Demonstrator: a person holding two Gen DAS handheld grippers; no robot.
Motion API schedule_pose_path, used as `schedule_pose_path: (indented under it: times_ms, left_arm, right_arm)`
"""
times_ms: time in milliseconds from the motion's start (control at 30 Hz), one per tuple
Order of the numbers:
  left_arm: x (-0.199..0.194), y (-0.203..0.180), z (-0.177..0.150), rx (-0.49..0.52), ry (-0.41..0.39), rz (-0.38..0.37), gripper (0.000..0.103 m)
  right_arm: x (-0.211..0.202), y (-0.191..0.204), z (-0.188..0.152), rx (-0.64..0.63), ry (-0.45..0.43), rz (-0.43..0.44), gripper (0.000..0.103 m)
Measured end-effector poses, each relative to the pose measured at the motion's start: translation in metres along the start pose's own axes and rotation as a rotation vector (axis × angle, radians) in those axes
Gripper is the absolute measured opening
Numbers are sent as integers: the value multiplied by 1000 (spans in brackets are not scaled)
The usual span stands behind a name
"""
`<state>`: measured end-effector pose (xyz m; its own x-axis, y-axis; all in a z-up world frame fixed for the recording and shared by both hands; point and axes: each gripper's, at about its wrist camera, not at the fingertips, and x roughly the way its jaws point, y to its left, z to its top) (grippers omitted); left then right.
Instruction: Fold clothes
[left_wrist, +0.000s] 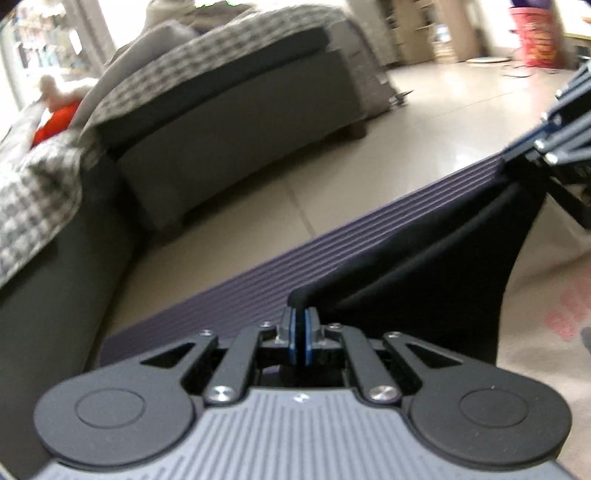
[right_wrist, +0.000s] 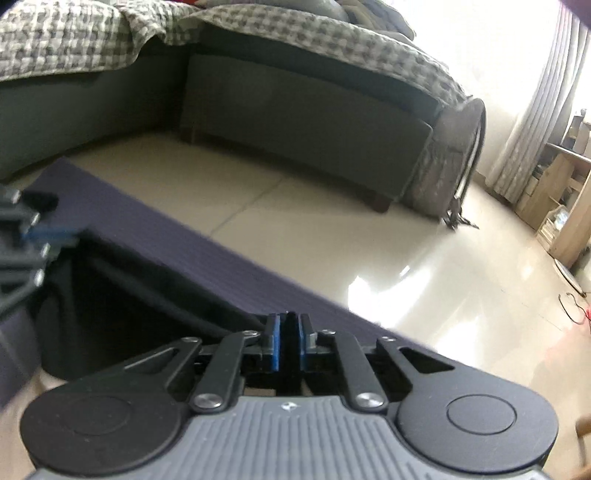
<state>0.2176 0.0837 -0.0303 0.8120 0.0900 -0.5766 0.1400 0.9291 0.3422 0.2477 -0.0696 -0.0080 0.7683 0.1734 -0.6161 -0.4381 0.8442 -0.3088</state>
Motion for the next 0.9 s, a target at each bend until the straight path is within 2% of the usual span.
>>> schedule_pose_path:
  times_ms: [133,200,267,300,367,400,433,467,533,600,733,800,900]
  left_arm:
    - [8,-2,-4,5,34,46,4]
    - [9,-2,-7,19,48,66,4]
    - [9,0,-13,30,74,66,5]
    - [10,-1,-16,45,91,58,6]
    - [11,-5,-19,82,92,43,9]
    - [10,-4,-20,98,89,36,16]
    - [9,-3,-21,111,88,30,20]
    - [9,0,-21,117,88,23,21]
    - [6,9,-17,98,84,-17,34]
    - [2,18,-11,60,79,-47,41]
    - [7,23,7,-15,67,-146,50]
    - [10,24,16,-53,61,-197,50]
    - [20,8,30,-36,62,-263,50]
  right_arm:
    - [29,15,6,-16,-2,-28,8]
    - [41,22,4,-20,8,-40,2]
    - [63,27,-1,23,68,-51,4]
    - [74,27,-4,55,121,-43,9]
    - [79,29,-7,70,126,-61,18]
    - [76,26,-7,90,116,-80,31]
    - [71,19,-6,113,110,-57,41]
    - [65,11,-5,135,104,-30,44]
    - [53,-7,-4,159,86,12,45]
    - [38,-34,-9,171,96,38,45]
    - [16,-75,-28,173,126,35,45]
    - [4,-106,-46,213,143,23,45]
    - [-2,-138,-73,282,174,29,45]
